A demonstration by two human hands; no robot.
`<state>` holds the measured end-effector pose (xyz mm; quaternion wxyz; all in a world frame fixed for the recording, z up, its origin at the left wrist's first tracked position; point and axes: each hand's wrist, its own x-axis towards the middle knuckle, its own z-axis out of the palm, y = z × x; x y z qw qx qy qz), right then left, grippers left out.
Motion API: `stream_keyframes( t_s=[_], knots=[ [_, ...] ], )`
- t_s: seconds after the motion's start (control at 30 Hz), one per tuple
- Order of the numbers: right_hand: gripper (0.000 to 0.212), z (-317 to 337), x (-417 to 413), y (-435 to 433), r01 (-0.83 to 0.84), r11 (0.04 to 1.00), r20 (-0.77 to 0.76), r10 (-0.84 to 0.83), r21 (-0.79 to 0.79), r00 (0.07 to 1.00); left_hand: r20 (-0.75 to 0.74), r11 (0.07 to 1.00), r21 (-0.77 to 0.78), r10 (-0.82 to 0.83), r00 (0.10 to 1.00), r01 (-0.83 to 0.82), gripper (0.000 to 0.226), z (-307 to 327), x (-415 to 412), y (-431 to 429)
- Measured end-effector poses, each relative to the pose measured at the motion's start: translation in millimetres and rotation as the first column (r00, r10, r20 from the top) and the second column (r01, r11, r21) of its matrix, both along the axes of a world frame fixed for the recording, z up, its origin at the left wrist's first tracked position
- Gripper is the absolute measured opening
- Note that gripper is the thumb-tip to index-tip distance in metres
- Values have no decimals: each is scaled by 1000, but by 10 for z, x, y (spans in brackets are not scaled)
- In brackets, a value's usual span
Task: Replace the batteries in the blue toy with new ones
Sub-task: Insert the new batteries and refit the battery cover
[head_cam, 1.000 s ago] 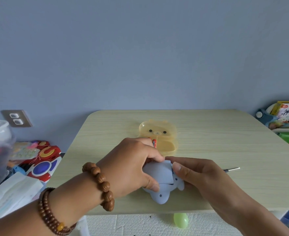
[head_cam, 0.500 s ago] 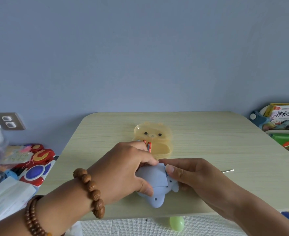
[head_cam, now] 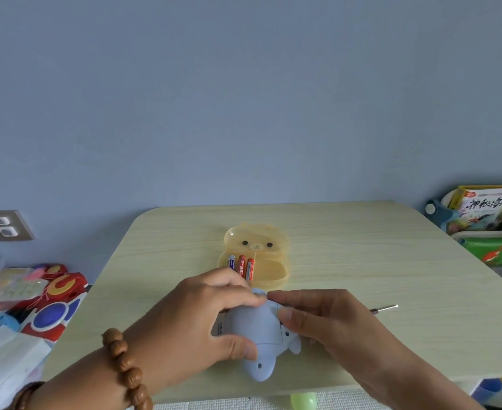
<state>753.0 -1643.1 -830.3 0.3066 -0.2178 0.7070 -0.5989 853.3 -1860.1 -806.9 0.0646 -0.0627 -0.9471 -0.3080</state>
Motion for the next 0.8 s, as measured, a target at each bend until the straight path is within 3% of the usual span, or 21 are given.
stream_keyframes(
  t_s=[0.13, 0.37, 0.57, 0.8],
  knots=[
    [22, -8, 19, -22, 0, 1000, -52, -1, -8, 999, -47, 999, 20, 29, 998, -28, 58, -65, 95, 25],
    [21, -15, 53, -40, 23, 999, -94, -21, 22, 995, -53, 951, 252, 196, 979, -177, 48, -149, 123, 38],
    [32, 18, 53, -43, -5, 999, -106, 9, 36, 994, 96, 886, 353, 287, 953, -302, 57, -205, 134, 63],
    [37, 7, 74, -55, 2, 1000, -117, 1, 29, 993, 193, 876, 322, 312, 930, -360, 68, -200, 147, 39]
  ],
)
